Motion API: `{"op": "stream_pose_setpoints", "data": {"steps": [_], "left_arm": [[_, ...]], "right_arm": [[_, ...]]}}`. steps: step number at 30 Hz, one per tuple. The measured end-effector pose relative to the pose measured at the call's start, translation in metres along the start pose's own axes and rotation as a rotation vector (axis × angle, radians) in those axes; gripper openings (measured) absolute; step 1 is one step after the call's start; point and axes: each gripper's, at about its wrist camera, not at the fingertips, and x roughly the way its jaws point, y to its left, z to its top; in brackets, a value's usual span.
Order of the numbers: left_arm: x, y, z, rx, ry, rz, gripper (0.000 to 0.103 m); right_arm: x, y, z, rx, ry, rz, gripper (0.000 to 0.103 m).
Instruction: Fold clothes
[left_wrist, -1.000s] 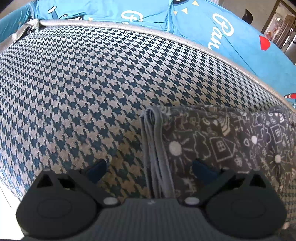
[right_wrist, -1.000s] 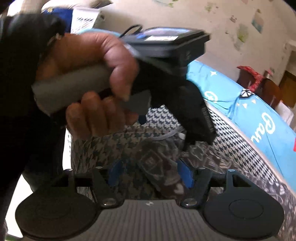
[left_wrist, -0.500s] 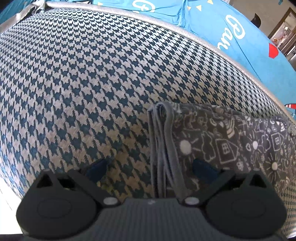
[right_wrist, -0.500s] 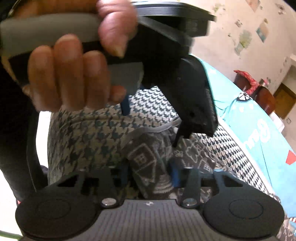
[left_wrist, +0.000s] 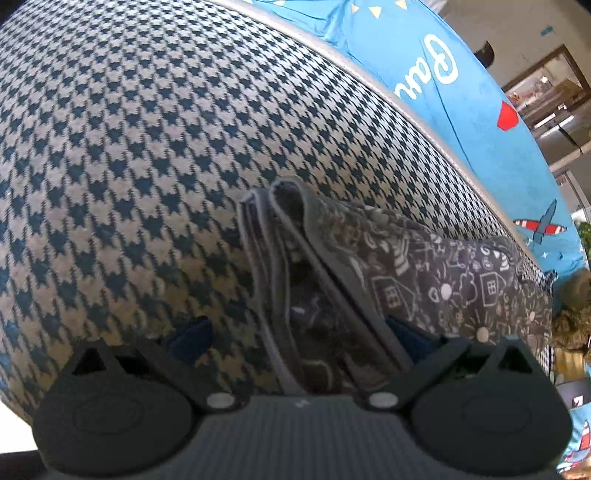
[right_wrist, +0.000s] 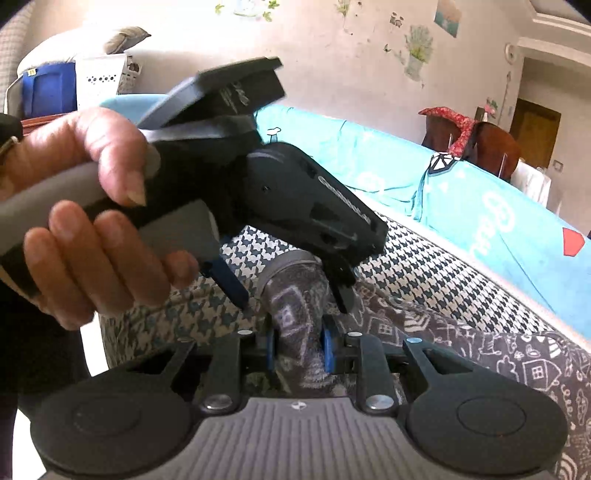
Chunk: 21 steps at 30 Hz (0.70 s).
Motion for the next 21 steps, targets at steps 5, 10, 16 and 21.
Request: {"op": "stream_pose_setpoints", "data": {"steps": [5, 10, 16, 21], "left_arm": [[0.012, -0.017, 0.002, 0.067, -0.013, -0.013, 0.084], [0.019, -0.031, 0.001, 0.119, -0.025, -0.003, 0.055], [0.017, -0.023, 0.005, 0.085, -0.023, -0.032, 0.046], [0.002, -0.013, 0.005, 0.067, -0.024, -0.051, 0.046]], "right_arm": [[-0.002, 0.007, -0.003, -0.017, 0.013, 0.006, 0.023], [0.003, 0.016, -0.008, -0.060, 0.041, -0.002, 0.025], [0.007, 0.026, -0.017, -0.127, 0.060, -0.022, 0.045], [0.012, 0.038, -0.025, -0.195, 0.062, -0.039, 0.063]]}}
